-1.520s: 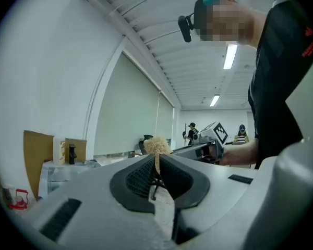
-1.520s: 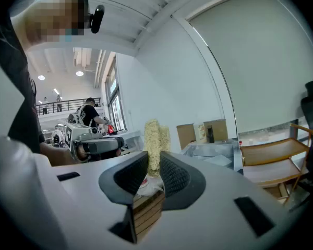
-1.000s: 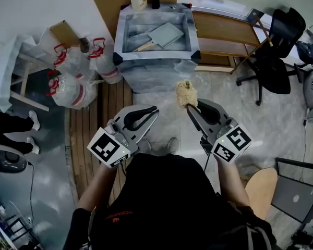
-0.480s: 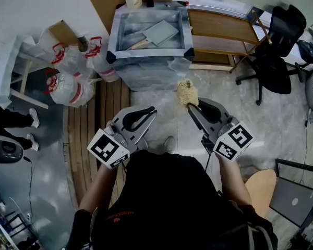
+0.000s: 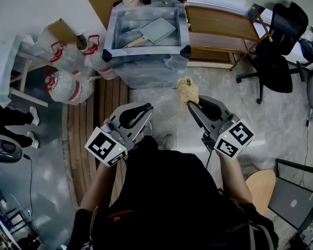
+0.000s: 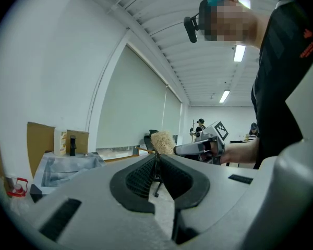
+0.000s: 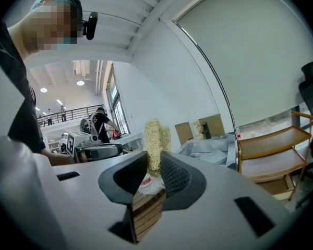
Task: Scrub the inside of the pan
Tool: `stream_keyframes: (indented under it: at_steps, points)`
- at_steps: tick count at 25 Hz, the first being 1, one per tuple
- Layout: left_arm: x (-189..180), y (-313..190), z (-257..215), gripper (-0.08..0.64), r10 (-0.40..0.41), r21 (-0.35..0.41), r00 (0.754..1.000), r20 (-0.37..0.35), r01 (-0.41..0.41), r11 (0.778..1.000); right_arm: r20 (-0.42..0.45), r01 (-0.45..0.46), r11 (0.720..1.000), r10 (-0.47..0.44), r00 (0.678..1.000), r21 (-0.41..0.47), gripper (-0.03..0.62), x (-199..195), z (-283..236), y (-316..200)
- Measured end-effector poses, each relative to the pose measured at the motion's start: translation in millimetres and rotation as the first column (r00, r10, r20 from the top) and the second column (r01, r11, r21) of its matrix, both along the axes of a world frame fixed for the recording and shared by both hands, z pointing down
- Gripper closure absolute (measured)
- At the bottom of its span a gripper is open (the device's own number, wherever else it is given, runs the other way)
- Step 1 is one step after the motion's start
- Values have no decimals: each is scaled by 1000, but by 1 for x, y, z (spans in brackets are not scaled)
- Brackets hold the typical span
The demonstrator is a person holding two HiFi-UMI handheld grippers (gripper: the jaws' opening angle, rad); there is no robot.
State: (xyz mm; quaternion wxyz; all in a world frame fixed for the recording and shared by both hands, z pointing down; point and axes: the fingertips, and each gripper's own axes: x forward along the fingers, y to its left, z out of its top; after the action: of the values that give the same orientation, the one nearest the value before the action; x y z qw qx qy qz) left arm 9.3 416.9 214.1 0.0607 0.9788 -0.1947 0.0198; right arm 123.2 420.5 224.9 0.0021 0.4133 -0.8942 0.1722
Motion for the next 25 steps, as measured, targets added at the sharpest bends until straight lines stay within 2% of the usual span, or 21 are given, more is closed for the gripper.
stream_keyframes:
  at_steps: [7,13,17,25]
  points:
    - [1,-36,3,522,-21,4,1000,-15,21,1000,-11,-9,1000,9,1000,-2,509,12,6,-27]
    - [0,-85,15,522,-23,-14,999,-33,22,1000,-26,-25,1000,24,999,-19,509,16,17,-69]
    - [-4,-129,24,522,-4,-33,1000,-31,3,999,-28,-36,998,35,999,-43,509,8,25,-114]
    - [-29,-250,47,522,20,-62,1000,14,-19,998,-47,-53,993,48,998,-106,509,-19,44,-230]
